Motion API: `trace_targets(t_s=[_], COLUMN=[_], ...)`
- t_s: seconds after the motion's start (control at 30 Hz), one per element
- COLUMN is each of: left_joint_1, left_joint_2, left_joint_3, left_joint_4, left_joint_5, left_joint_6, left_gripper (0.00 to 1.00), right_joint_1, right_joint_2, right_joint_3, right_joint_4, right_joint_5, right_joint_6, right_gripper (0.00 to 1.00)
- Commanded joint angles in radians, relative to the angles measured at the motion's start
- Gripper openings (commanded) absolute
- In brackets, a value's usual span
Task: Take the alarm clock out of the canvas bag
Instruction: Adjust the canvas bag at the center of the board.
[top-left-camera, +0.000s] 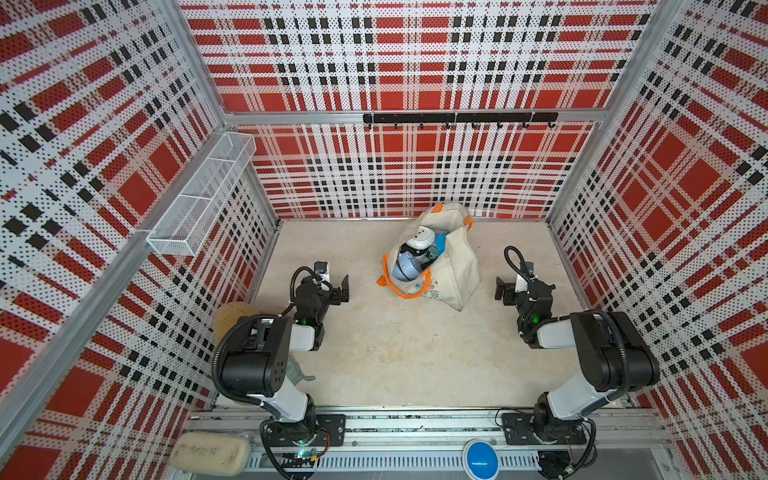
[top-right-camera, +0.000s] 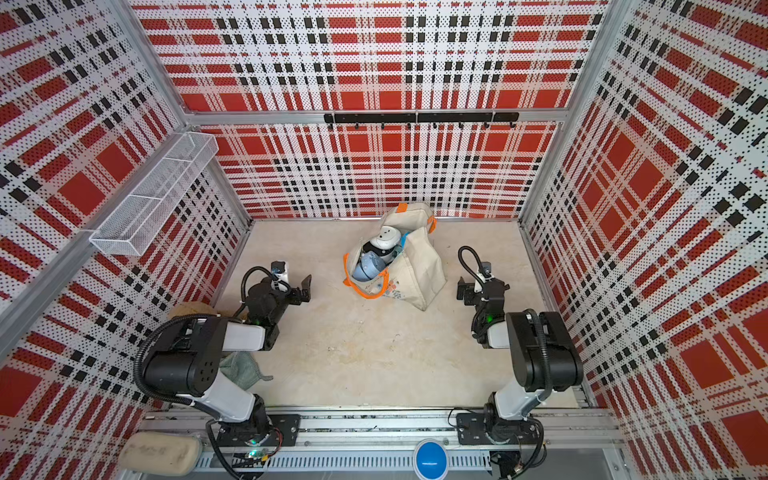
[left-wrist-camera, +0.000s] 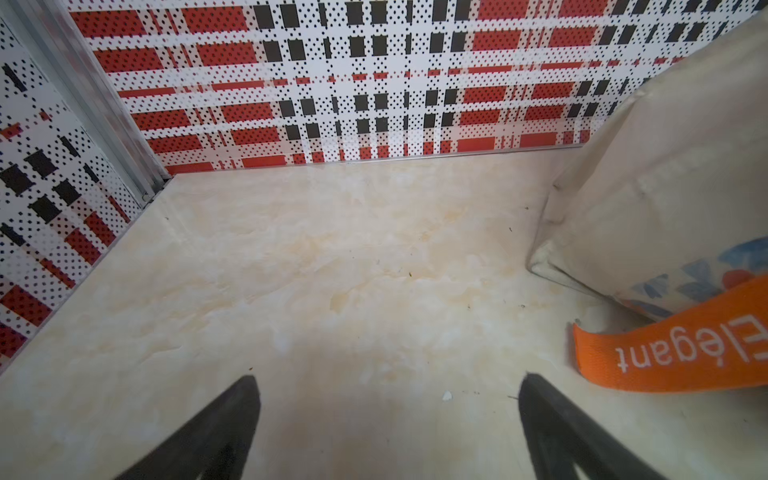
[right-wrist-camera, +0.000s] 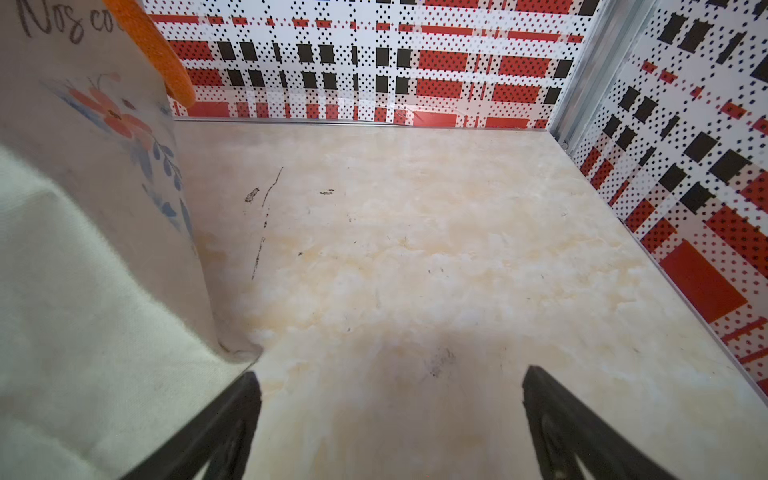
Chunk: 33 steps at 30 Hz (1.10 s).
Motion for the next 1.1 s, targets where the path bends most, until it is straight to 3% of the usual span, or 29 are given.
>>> trace_targets(t_s=[0.0, 1.0, 1.07], left_joint_1=[0.005, 0.002, 0.004], left_joint_2=[-0.024, -0.026, -0.033], left_joint_3=[-0.011, -0.008, -0.018], left_joint_4=[-0.002, -0.007, 0.013], left_joint_5=[-0.008, -0.018, -0.018], left_joint_6=[-0.002, -0.001, -0.011], left_gripper=[0.99, 0.99, 0.99], right_joint_1=[-0.004, -0.004, -0.004], right_joint_2=[-0.031, -0.034, -0.054], right_joint_3=[-0.012, -0.017, -0.026], right_joint_4=[0.036, 0.041, 0.051], right_joint_5=[-0.006, -0.011, 0.059], right_joint_6=[-0.016, -0.015, 0.010], right_gripper=[1.00, 1.00, 1.00])
